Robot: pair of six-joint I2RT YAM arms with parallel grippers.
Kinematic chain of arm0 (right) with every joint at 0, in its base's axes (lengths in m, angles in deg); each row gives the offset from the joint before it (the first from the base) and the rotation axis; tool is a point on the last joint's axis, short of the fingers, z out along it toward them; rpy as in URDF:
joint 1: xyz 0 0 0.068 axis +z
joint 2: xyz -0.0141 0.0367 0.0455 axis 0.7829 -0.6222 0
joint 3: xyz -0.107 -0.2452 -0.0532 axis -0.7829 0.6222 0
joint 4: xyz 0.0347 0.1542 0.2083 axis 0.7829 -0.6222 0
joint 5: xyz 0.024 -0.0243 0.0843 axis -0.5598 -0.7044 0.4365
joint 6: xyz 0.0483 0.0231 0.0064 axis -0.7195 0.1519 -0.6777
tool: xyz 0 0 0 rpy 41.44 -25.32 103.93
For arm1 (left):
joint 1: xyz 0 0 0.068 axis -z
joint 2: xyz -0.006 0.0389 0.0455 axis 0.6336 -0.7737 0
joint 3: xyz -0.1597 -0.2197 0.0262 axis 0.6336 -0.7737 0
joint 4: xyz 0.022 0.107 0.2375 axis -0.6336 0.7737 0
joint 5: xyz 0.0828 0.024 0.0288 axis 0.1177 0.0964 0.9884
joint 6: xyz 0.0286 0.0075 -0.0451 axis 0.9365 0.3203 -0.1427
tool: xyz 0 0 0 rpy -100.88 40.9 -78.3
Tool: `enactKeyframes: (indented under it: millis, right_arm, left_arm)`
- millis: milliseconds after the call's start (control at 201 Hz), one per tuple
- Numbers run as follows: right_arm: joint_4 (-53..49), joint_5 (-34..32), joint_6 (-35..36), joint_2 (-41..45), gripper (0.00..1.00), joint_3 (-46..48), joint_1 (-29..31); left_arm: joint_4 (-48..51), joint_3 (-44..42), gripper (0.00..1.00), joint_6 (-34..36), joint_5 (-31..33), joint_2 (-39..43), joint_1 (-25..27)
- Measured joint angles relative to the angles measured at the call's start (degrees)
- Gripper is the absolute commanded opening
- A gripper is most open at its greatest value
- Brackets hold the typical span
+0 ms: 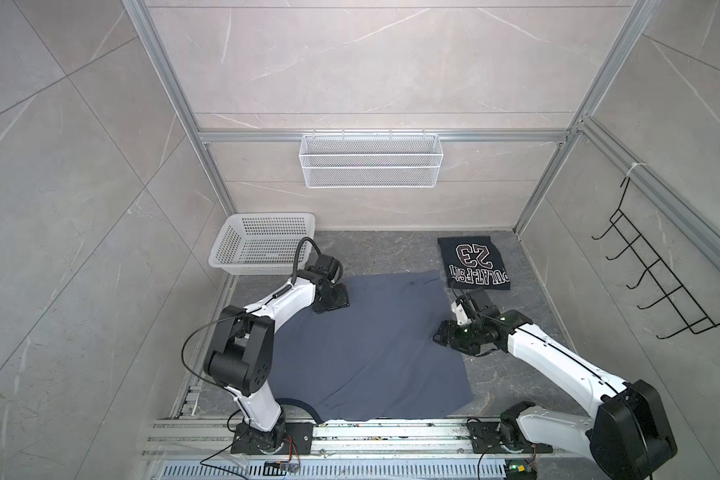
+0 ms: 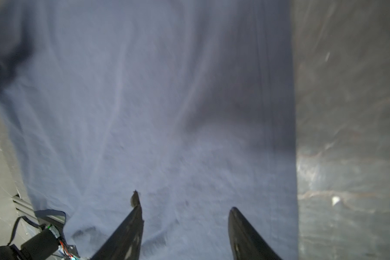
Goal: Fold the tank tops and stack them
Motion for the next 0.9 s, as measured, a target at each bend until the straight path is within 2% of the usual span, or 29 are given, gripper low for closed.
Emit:
enactKeyframes:
  millis: [139, 299, 632, 777, 896]
  right_arm:
    - [0.0, -0.5, -1.9, -1.4, 0.63, 4.3, 0.1]
    - [1.8, -1.4, -2.7, -7.0, 0.63, 4.9, 0.0]
    - [3.6, 4.5, -3.3, -15.9, 0.63, -1.4, -8.7]
    - [4.9, 2.8, -1.5, -20.0, 0.63, -5.9, -10.4]
    - [6.0, -0.2, 0.8, -20.9, 0.64, -7.6, -13.3]
  left_arm:
    - [-1.4, 0.0, 0.64, -0.4, 1.3, -4.8, -0.2]
    - [-2.7, 2.4, 0.65, -0.4, 3.3, -7.4, -1.3]
    - [-4.5, 9.6, 0.67, 1.7, 7.7, -13.3, -4.6]
    - [-4.5, 14.9, 0.69, 2.9, 7.7, -16.9, -4.8]
    - [-3.1, 19.5, 0.74, 3.7, 7.2, -18.2, -4.5]
